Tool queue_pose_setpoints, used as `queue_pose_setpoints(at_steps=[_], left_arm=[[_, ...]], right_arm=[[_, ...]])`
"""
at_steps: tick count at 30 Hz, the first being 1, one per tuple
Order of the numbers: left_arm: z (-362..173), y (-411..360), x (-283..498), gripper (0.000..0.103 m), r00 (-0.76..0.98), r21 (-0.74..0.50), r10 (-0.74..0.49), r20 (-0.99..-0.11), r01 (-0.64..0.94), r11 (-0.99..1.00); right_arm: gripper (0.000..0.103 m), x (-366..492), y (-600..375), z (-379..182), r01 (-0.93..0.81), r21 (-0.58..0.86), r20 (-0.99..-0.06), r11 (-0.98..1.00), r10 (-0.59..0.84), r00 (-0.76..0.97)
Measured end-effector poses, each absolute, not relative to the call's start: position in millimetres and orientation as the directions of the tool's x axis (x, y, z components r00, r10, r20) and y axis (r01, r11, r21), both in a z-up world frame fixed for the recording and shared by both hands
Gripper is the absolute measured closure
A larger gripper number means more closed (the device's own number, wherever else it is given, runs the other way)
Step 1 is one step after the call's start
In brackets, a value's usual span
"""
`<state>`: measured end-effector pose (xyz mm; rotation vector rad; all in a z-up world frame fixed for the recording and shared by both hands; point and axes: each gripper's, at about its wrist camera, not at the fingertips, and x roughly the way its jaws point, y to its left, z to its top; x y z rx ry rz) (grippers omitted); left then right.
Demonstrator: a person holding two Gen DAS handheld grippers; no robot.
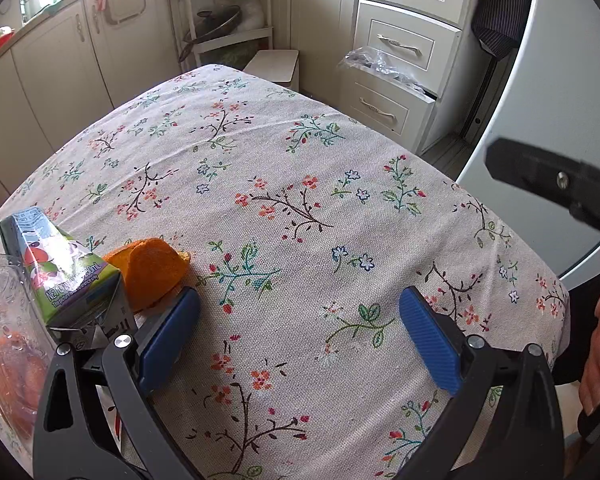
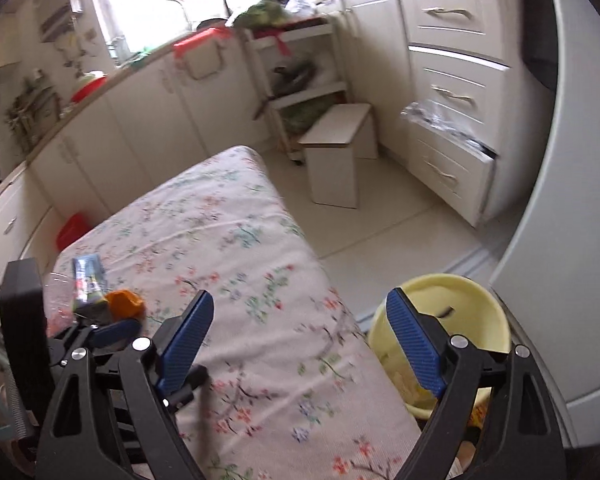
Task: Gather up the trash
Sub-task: 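Move both tools back over the table toward the orange peels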
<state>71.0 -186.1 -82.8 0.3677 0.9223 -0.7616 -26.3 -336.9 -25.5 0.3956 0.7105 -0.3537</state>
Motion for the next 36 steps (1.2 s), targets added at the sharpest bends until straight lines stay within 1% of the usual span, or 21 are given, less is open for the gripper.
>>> queue_pose_setpoints(at_steps=[5,12,19,27,32,36], left_arm=[[-83,-186,70,0.008,0.373,-0.029,-0.429,-0.822,0.726,0.687],[-83,-186,71,0.008,0.373,-0.029,-0.429,-0.822,0.726,0.687],[-83,-186,70,0.008,0.373,-0.029,-0.429,-0.822,0.726,0.687],[-83,-186,70,0.008,0.373,-0.029,-0.429,-0.822,0.726,0.687],[-83,-186,70,0.008,0.373,-0.029,-0.43,-0.822,0.727,0.687],[-83,-186,70,0.007,0.373,-0.029,-0.43,-0.822,0.727,0.686]], right_arm=[[0.018,-30,-324,-22,0.458,0.157,-0.703,0.875,-0.227,0.674],[0.018,-20,-302,-15,0.391,0.126,-0.691,0.912,-0.202,0.694],[0.018,-28,-302,-10,0.347,0.2,-0.667,0.916,-0.132,0.733],[0.017,-49,-339,-1,0.333,0.303,-0.634,0.893,-0.072,0.77],[0.015,-44,-355,5,0.255,0.323,-0.601,0.911,-0.01,0.799],[0.015,-35,-362,3,0.207,0.34,-0.592,0.917,0.037,0.805]])
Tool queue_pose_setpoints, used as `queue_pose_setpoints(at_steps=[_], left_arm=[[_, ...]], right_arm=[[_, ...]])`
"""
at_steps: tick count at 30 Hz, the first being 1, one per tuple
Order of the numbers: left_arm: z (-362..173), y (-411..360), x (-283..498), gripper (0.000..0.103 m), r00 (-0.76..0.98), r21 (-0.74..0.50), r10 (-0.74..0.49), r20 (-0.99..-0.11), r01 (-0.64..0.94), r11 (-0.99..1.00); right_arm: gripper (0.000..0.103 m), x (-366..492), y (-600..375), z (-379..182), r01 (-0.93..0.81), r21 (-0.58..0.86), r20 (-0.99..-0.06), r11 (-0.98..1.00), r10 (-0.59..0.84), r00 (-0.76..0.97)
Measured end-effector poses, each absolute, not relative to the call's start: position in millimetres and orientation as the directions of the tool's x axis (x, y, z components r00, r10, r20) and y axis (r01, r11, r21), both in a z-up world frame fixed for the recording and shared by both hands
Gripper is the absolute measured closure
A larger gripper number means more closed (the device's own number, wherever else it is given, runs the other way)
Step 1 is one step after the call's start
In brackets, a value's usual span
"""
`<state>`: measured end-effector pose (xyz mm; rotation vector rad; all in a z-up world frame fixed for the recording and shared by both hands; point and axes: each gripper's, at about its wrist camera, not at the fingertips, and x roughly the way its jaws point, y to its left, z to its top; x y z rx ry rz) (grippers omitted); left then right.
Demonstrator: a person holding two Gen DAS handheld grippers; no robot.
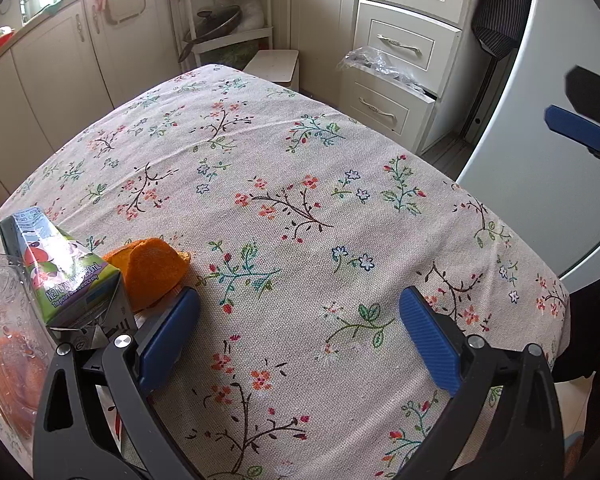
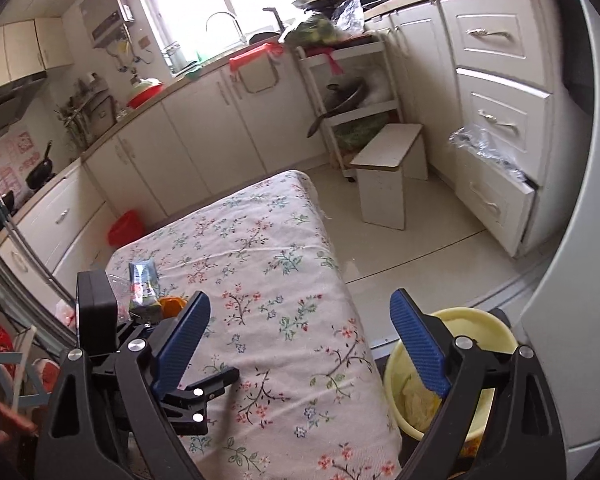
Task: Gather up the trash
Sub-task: 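Move both tools back over the table toward the orange peels, then grasp the orange peel with tissue using the left tool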
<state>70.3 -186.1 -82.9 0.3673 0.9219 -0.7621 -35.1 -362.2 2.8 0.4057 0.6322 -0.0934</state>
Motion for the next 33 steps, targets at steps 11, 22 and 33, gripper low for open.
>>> queue_pose_setpoints(at_steps=[11,22,33], left_arm=[[-82,-187,71,0.007,0.381,-0.03,-0.424,-0.821,0.713,0.7],[-44,-166,39,0.008,0.466,-0.095,-0.46,-0.755,0.618,0.781],[13,41,0,0.008,0.739,-0.124,-0.288,-0.609,0.269,0.955]], right_arm=[[0.014,-39,-379,-11,0.185,0.469,-0.603,0.864,0.16,0.782],[0.014,-38,-377,-10,0.183,0.455,-0.598,0.872,0.147,0.788],[0.014,-31,-344,3,0.102,0.415,-0.565,0.904,0.168,0.808]])
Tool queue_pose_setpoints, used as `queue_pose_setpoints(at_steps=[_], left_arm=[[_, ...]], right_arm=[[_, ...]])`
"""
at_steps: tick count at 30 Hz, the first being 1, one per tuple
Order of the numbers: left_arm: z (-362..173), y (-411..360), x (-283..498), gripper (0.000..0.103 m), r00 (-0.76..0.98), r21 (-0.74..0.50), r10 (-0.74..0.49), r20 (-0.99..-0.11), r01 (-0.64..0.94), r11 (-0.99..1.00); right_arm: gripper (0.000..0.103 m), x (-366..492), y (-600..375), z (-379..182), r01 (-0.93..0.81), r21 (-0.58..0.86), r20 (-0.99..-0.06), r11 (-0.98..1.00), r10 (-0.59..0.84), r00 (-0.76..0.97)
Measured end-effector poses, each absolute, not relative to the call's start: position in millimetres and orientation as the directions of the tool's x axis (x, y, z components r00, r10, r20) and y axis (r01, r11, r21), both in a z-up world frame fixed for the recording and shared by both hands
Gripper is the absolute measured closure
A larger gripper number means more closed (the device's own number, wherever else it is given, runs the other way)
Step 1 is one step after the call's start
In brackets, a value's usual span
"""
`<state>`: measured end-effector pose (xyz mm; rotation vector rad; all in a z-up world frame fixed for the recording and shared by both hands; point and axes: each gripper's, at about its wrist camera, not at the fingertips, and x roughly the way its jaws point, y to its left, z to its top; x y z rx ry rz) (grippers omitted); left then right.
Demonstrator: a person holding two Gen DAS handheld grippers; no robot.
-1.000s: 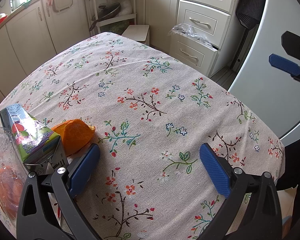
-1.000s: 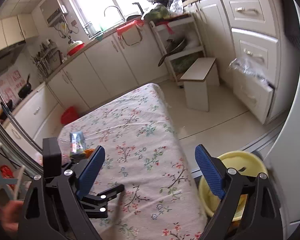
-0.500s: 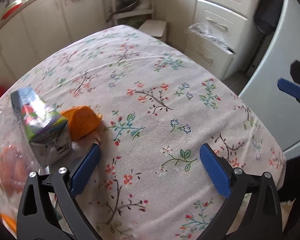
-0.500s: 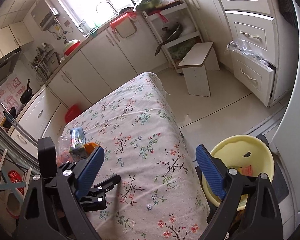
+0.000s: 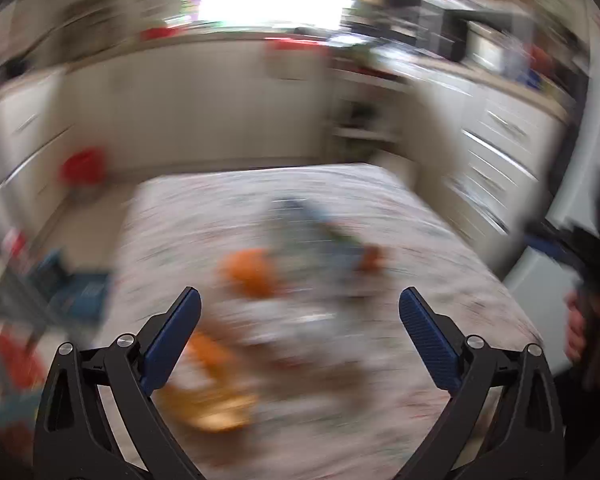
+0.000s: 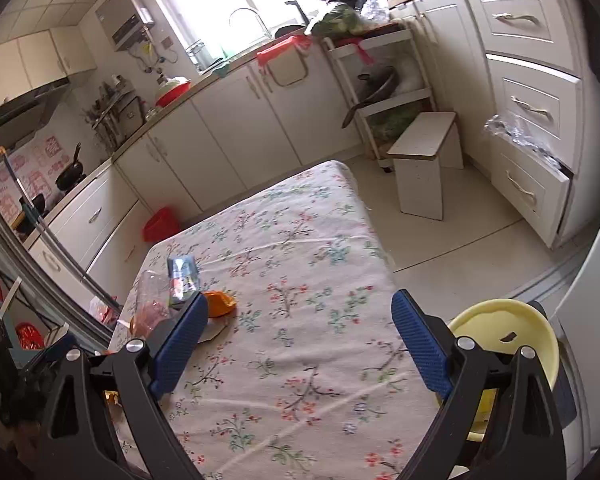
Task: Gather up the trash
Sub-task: 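Grasp the orange peel with tissue using the left tool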
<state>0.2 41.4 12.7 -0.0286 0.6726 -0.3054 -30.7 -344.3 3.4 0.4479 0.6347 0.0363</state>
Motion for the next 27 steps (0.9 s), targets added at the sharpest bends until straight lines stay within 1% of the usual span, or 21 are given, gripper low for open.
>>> queue_pose_setpoints(at_steps=[2,3,5,7,9,13,16,18,19,21,22,23,25,27], left_arm=[[4,79,9,0.008,0.737,-0.156,-0.215,-0.641,0.15,0.976],[-4,95,14,0.008,0.72,-0.156,-0.169,-0.673,0.086,0.984],[-14,109,20,0.009,0.686,-0.189,-0.163,-0.709,0.038,0.981],[-26,114,23,0.01,0.646,-0.233,-0.184,-0.741,0.01,0.972],[-35,115,26,0.012,0.616,-0.247,-0.19,-0.764,-0.007,0.969],[-53,99,31,0.021,0.566,-0.204,-0.184,-0.804,0.029,0.979],[-64,87,33,0.031,0.537,-0.199,-0.207,-0.818,0.073,0.977],[-68,86,32,0.044,0.522,-0.204,-0.23,-0.822,0.108,0.973],[-69,84,33,0.053,0.518,-0.208,-0.241,-0.821,0.124,0.97],[-68,78,31,0.075,0.512,-0.203,-0.265,-0.817,0.175,0.963],[-68,75,30,0.082,0.496,-0.221,-0.295,-0.817,0.203,0.954],[-67,75,28,0.086,0.483,-0.246,-0.326,-0.813,0.222,0.943],[-67,70,24,0.088,0.452,-0.242,-0.347,-0.822,0.274,0.931],[-66,68,20,0.089,0.43,-0.256,-0.373,-0.822,0.307,0.917]], right_arm=[[0.014,-26,-334,2,0.082,0.409,-0.57,0.909,0.184,0.801],[0.014,-24,-329,1,0.074,0.407,-0.573,0.911,0.191,0.797],[0.014,-19,-313,-2,0.041,0.399,-0.581,0.916,0.218,0.785],[0.014,-16,-298,-4,0.008,0.388,-0.586,0.922,0.24,0.773],[0.014,-13,-281,-5,-0.039,0.372,-0.592,0.927,0.27,0.76],[0.014,-13,-252,-7,-0.121,0.334,-0.602,0.935,0.31,0.735],[0.014,-12,-239,-11,-0.16,0.334,-0.61,0.929,0.342,0.714],[0.014,-11,-235,-12,-0.176,0.34,-0.611,0.924,0.359,0.706],[0.014,-11,-233,-12,-0.183,0.342,-0.608,0.922,0.366,0.704],[0.014,-12,-231,-10,-0.197,0.352,-0.599,0.915,0.382,0.704],[0.014,-12,-229,-9,-0.208,0.357,-0.593,0.911,0.392,0.703],[0.014,-13,-226,-7,-0.227,0.362,-0.583,0.904,0.41,0.702],[0.014,-15,-217,-5,-0.266,0.355,-0.572,0.896,0.433,0.697],[0.014,-16,-201,-5,-0.336,0.356,-0.568,0.872,0.487,0.663]])
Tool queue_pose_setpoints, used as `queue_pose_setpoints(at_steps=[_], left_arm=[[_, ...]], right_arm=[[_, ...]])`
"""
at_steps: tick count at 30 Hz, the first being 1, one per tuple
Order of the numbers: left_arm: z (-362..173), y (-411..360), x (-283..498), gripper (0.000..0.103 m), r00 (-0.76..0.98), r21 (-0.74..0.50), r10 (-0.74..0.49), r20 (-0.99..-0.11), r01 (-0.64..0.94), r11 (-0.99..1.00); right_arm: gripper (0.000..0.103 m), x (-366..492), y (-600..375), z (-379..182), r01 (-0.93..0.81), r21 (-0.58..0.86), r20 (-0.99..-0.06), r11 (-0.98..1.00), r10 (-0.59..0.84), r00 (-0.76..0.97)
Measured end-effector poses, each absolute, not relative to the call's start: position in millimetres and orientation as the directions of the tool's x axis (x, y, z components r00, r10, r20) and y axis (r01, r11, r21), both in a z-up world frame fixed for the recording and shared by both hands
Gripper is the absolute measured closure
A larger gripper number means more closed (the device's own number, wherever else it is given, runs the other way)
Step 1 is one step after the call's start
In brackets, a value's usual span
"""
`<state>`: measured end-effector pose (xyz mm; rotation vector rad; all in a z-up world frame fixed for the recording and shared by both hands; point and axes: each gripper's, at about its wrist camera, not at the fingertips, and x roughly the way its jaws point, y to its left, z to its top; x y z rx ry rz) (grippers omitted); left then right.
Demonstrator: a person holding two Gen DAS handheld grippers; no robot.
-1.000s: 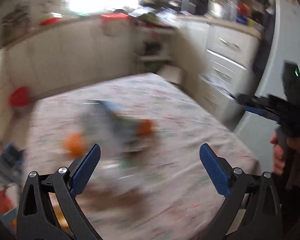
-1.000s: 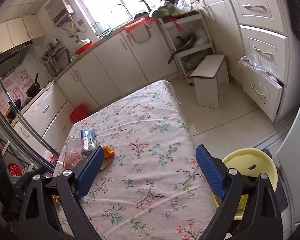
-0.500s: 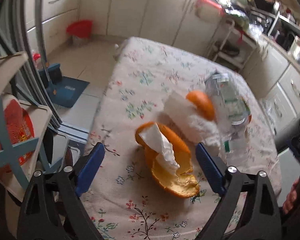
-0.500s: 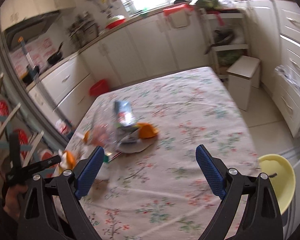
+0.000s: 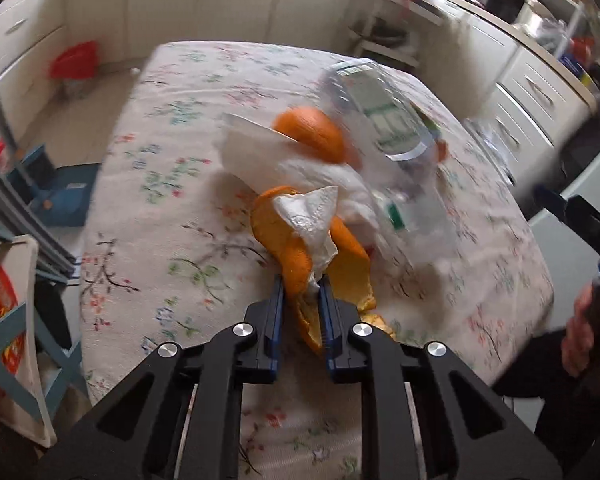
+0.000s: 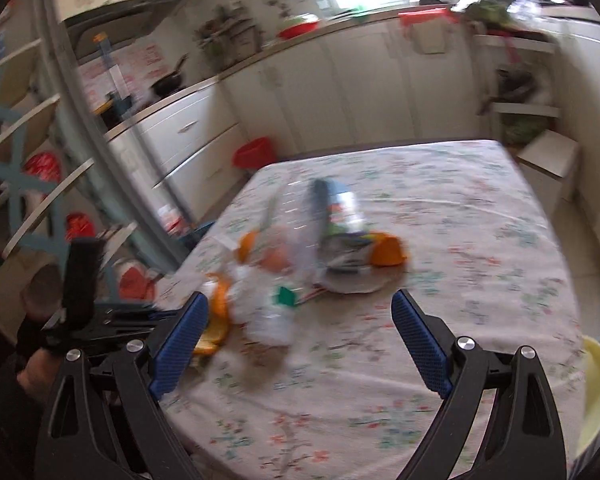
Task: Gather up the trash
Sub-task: 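Grasp the orange peel with tissue using the left tool, then grasp the white tissue with the right tool while the left tool holds the peel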
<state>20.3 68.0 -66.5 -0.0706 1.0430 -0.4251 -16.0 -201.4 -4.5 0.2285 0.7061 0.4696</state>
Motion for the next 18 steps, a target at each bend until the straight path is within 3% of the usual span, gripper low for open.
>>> queue_pose_setpoints(at_steps=[6,13,18], left_arm=[[-65,46,3,0.089,0.367,-0.263,-0.441,-0.819,0.443,0.857],[-62,29,-10,0.089,0.339,-0.239,-0.462,-0.82,0.531,0.813],[-59,26,-15,0.088,0.334,-0.228,-0.469,-0.818,0.559,0.797]], right_arm=[[0.016,-16,-158,-11,-0.461,0.392,-0.565,0.796,0.604,0.562],[0.047,5,-134,-46,-0.414,0.481,-0.646,0.773,0.632,0.429],[0.051,10,-130,-52,-0.389,0.442,-0.665,0.808,0.586,0.462]])
